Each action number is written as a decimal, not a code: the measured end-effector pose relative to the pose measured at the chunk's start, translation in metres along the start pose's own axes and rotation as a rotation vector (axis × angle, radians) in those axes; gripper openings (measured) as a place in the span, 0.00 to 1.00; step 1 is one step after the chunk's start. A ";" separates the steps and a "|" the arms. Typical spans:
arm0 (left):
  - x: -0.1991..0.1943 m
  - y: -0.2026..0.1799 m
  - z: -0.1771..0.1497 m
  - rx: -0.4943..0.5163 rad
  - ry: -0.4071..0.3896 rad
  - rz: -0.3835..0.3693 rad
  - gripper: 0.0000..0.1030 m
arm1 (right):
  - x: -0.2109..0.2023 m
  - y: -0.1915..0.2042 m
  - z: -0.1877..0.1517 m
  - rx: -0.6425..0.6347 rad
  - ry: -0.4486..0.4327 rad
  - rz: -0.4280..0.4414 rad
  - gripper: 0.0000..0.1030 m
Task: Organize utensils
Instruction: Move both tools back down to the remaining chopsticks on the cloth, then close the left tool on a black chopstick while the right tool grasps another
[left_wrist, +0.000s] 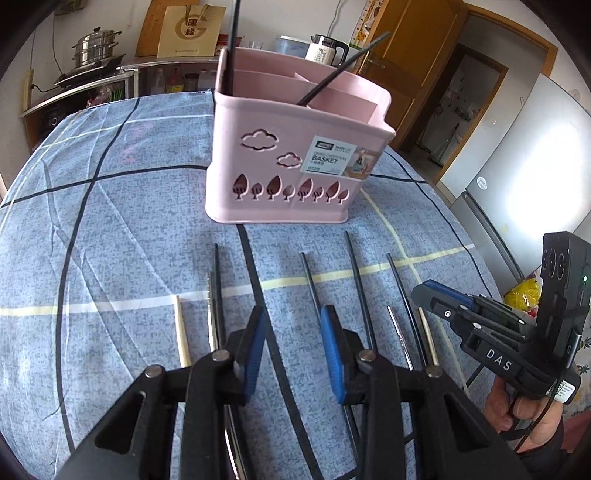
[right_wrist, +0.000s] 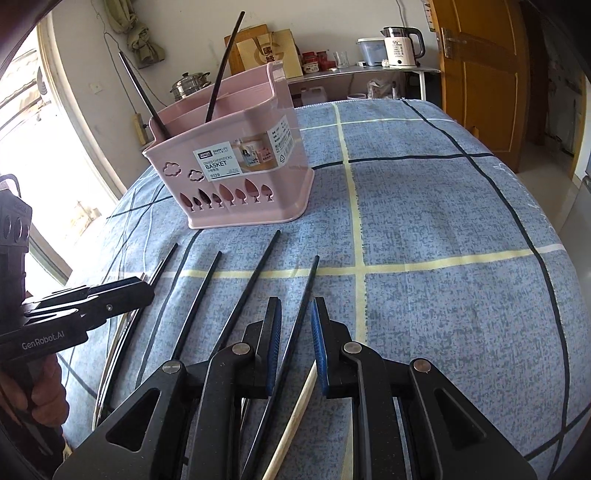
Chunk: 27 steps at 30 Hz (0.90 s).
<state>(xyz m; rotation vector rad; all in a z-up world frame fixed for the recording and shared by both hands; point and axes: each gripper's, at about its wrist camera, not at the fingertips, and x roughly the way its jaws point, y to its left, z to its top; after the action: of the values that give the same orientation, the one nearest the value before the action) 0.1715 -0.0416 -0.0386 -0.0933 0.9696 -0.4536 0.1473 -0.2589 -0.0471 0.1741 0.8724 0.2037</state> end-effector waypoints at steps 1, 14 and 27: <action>0.004 -0.003 0.001 0.007 0.010 0.000 0.30 | 0.002 0.000 0.000 -0.001 0.002 -0.002 0.17; 0.039 -0.033 0.006 0.085 0.082 0.062 0.13 | 0.020 -0.002 0.003 -0.001 0.044 -0.023 0.17; 0.045 -0.040 0.011 0.127 0.062 0.118 0.06 | 0.028 0.009 0.011 -0.049 0.060 -0.071 0.07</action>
<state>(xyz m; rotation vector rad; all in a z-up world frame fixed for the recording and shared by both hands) 0.1891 -0.0972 -0.0561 0.0927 0.9986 -0.4101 0.1724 -0.2442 -0.0588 0.0917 0.9309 0.1649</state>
